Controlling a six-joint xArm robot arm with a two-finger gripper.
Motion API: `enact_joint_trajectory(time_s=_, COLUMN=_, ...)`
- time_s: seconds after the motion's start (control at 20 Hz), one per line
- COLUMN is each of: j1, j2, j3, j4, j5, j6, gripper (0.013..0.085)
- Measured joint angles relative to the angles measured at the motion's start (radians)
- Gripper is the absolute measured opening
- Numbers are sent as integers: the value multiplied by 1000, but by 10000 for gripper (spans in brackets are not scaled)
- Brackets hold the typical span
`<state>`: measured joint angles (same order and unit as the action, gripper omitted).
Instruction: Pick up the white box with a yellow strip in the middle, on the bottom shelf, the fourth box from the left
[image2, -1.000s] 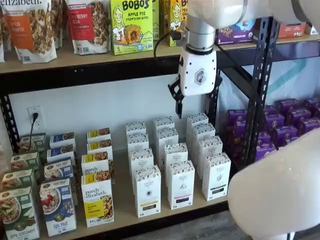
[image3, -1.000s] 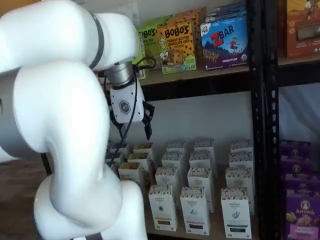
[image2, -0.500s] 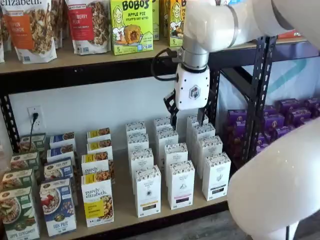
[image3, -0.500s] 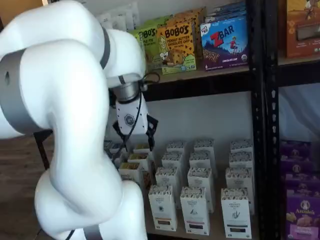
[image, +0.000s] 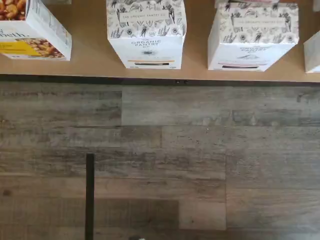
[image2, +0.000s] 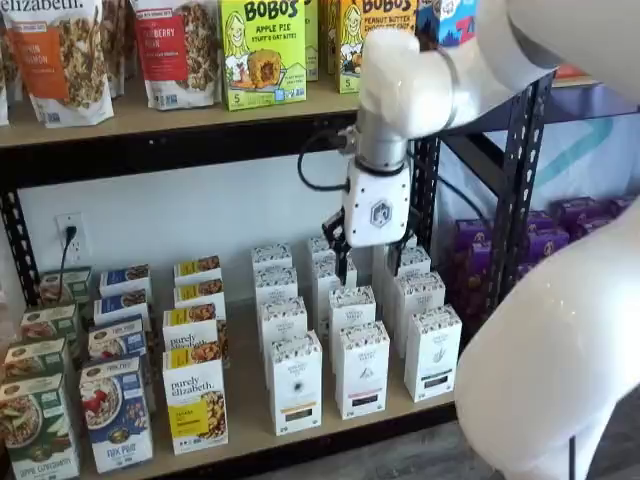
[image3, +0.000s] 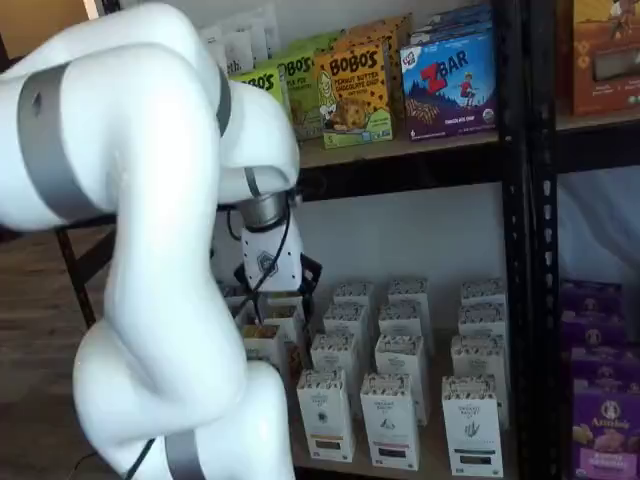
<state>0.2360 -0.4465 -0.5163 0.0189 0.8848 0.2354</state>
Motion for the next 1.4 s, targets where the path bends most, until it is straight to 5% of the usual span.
enact_joint_trajectory(time_s=0.8, j1=80, j2=310, j3=-64, j4=-38, j5=-277, j6=104, gripper=850)
enact_joint_trajectory(time_s=1.4, j1=67, j2=475, j3=-152, j4=-101, j5=-361, j6=146, gripper=850)
